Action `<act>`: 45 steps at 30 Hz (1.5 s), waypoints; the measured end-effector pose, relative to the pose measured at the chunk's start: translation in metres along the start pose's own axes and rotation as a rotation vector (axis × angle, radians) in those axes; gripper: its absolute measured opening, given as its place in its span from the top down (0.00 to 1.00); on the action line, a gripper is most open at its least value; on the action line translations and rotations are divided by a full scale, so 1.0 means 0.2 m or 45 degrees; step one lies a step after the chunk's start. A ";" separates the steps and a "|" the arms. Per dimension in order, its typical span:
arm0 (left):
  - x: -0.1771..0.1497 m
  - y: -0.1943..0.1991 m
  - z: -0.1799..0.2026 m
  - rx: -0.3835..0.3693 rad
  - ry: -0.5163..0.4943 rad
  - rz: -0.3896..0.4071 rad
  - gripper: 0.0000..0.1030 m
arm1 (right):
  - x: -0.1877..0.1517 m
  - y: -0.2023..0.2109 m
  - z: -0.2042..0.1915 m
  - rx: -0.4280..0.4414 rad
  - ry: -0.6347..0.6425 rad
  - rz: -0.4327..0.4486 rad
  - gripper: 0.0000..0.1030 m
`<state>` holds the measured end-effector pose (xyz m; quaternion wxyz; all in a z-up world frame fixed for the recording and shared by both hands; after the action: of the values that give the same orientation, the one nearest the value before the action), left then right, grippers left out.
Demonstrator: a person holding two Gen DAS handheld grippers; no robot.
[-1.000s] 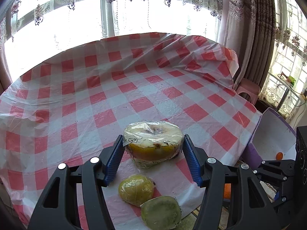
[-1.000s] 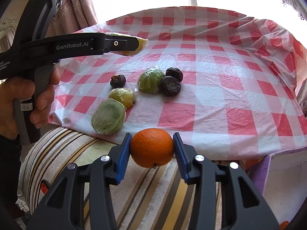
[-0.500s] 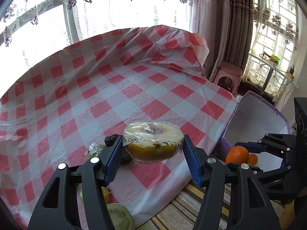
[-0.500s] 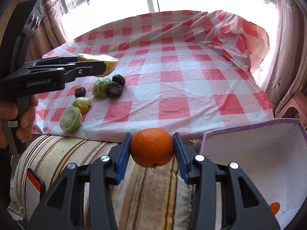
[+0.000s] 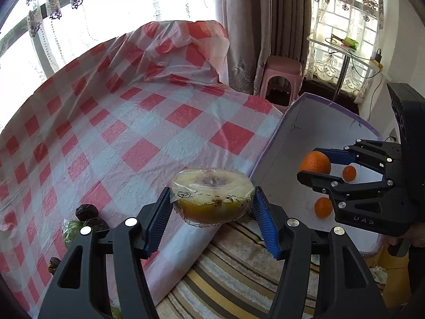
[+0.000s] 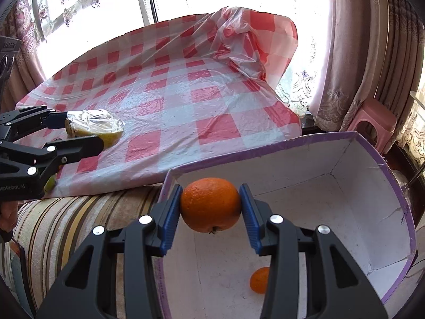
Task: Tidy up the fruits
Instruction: 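Carry the apple half and the orange over the white box, then open the right gripper to drop the orange while the left releases the apple half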
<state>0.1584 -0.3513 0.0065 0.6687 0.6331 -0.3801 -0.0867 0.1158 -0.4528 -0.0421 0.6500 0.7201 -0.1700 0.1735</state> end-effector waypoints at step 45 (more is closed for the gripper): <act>0.06 -0.83 0.68 -0.022 -0.213 -0.590 0.36 | -0.12 -0.67 0.76 -0.117 -0.746 -0.327 0.43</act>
<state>0.1438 -0.4947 -0.1535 0.6026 0.6883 -0.2779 -0.2931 0.1628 -0.5907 -0.1855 0.6218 0.7249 -0.2653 -0.1323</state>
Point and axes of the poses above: each gripper's, at about its wrist camera, not at the fingertips, and y roughly against the way its jaws point, z to its right, x to its top, the point moved 10 cm from there along -y, roughly the way its jaws point, and after that the axes turned 15 degrees about -z, right-handed, at the moved point
